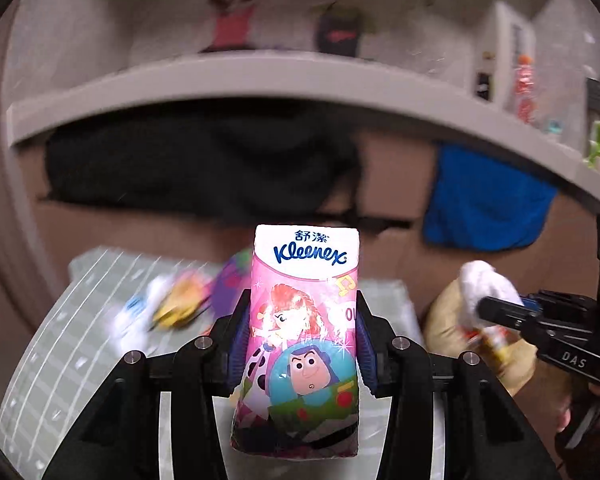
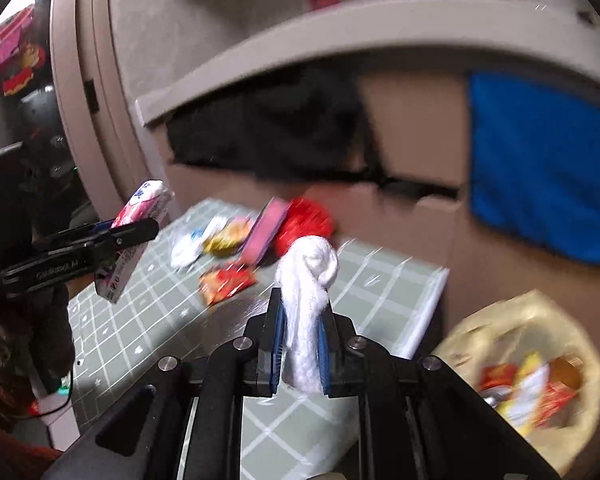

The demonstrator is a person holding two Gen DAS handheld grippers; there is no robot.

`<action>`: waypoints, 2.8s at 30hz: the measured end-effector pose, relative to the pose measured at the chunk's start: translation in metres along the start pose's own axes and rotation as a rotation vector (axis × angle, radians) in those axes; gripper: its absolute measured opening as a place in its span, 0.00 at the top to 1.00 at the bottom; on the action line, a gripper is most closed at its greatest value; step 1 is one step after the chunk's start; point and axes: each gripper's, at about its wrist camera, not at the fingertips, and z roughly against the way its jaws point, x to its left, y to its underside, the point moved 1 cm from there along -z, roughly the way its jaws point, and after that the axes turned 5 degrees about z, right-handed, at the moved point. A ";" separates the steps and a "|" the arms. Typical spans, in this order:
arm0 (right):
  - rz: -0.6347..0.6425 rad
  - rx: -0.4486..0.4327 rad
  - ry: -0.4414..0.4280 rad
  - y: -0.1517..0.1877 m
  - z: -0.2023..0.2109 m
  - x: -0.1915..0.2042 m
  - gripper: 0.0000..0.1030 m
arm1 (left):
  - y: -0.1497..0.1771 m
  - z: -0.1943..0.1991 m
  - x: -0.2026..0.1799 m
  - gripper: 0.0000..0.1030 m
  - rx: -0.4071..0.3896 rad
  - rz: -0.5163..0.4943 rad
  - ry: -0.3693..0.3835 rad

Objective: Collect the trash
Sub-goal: 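Carry the Kleenex pack and white tissue over the bin with both grippers, then open both grippers to drop the Kleenex pack and tissue into the bin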

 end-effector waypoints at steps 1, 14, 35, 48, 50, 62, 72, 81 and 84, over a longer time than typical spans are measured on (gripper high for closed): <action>0.000 -0.017 0.016 -0.003 0.010 -0.008 0.86 | -0.005 -0.002 -0.019 0.55 -0.017 -0.010 0.025; -0.083 -0.148 0.272 0.005 0.134 -0.116 0.86 | -0.017 -0.030 -0.176 0.55 -0.068 -0.058 0.271; -0.187 -0.108 0.348 0.041 0.129 -0.170 0.86 | 0.023 -0.097 -0.216 0.55 0.055 -0.051 0.311; -0.304 -0.017 0.297 0.078 0.084 -0.203 0.86 | 0.052 -0.142 -0.214 0.55 0.177 -0.036 0.298; -0.322 -0.009 0.287 0.084 0.078 -0.208 0.86 | 0.057 -0.150 -0.213 0.55 0.202 -0.030 0.303; -0.451 0.124 0.248 0.131 0.021 -0.242 0.86 | 0.099 -0.213 -0.221 0.55 0.413 -0.036 0.327; -0.455 0.185 0.269 0.143 -0.001 -0.252 0.86 | 0.105 -0.233 -0.226 0.54 0.455 -0.055 0.328; -0.427 0.183 0.305 0.141 0.009 -0.247 0.63 | 0.093 -0.233 -0.215 0.30 0.476 0.032 0.438; -0.412 0.135 0.331 0.132 0.022 -0.240 0.54 | 0.077 -0.218 -0.206 0.28 0.429 0.059 0.442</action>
